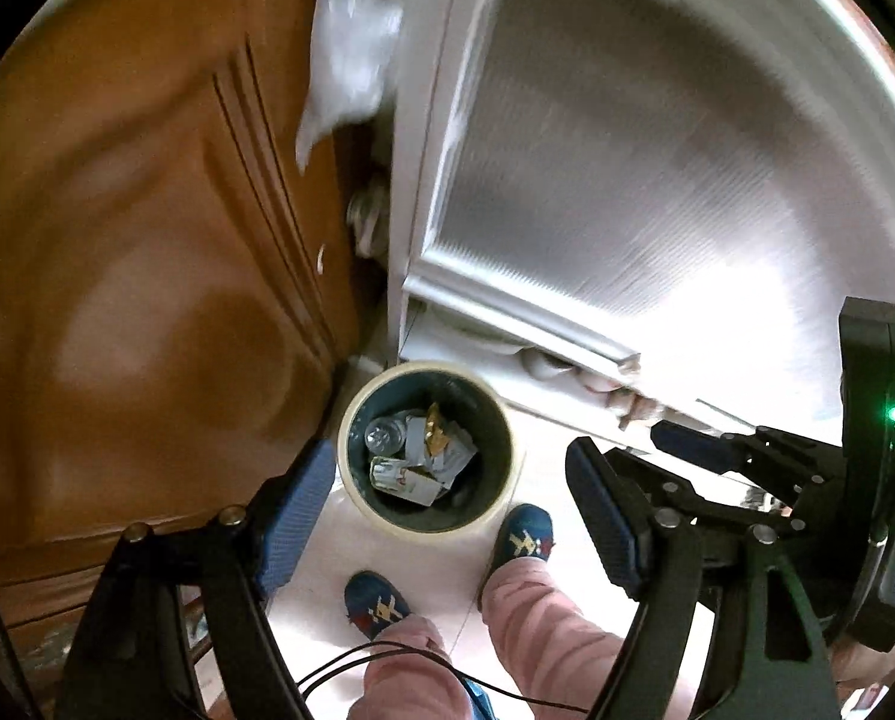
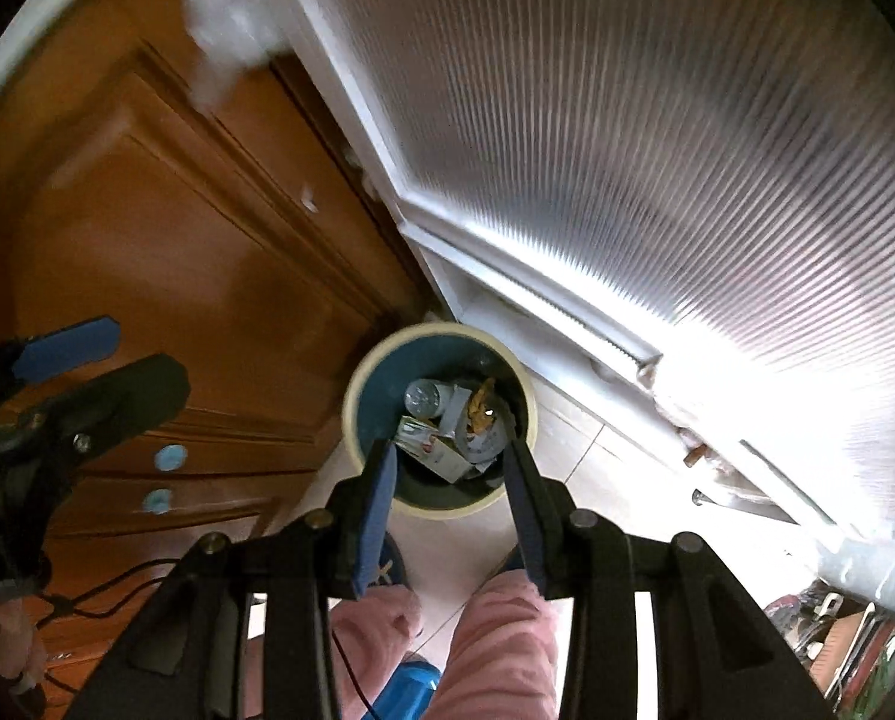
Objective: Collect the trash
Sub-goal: 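Raise both tools back toward the remaining trash on the countertop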
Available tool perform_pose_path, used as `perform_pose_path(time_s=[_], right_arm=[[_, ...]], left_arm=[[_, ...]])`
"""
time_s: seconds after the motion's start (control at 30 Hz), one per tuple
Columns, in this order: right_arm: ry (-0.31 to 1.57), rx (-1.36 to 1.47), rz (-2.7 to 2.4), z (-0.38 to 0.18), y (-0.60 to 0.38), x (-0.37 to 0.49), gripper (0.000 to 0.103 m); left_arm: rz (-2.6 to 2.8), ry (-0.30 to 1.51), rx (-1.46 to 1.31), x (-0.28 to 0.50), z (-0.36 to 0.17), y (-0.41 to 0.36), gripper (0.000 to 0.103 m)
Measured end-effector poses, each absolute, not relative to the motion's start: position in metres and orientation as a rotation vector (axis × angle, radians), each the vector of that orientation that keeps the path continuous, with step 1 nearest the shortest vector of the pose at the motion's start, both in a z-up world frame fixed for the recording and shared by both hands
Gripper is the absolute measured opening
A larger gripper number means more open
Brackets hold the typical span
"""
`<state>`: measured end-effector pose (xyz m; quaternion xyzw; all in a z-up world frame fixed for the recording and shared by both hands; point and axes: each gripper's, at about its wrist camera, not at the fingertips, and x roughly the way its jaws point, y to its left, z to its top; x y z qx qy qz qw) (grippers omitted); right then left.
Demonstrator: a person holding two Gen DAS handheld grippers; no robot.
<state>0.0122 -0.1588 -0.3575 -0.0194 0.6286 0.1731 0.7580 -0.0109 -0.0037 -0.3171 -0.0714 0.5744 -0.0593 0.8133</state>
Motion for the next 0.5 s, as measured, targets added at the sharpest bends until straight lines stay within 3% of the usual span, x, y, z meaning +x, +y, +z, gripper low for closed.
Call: perform_pose_path(time_s=[0.5], right_arm=[[1.141,-0.066,0.467,-0.174,-0.185,0.001,0.038]], left_arm=[[-0.195,1.027,-0.041,-0.013,-0.126,-0.023,0.077]])
